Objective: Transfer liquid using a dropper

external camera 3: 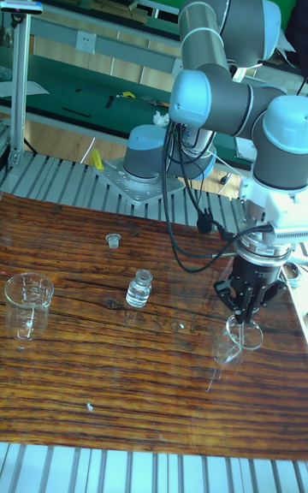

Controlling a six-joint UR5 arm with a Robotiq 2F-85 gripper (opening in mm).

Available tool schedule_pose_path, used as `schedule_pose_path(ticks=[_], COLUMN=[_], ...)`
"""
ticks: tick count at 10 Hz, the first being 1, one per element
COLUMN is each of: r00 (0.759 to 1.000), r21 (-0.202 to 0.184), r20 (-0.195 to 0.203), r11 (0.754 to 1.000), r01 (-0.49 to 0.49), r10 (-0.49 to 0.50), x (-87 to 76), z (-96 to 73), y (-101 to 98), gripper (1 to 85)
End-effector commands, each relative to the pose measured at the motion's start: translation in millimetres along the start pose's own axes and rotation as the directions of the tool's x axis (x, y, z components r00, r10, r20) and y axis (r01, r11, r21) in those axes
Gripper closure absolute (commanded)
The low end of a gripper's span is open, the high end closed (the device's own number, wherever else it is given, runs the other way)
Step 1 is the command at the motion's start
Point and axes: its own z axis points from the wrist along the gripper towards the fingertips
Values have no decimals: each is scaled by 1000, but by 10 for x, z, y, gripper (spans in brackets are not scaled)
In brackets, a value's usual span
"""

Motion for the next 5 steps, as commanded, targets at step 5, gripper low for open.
schedule_pose_path(ticks=[5], r00=[1000], r21=[4], r20=[-17], r11=[1000], r01=[16], r10=[-16], x=[117], z=[-119], y=[6], gripper=[840])
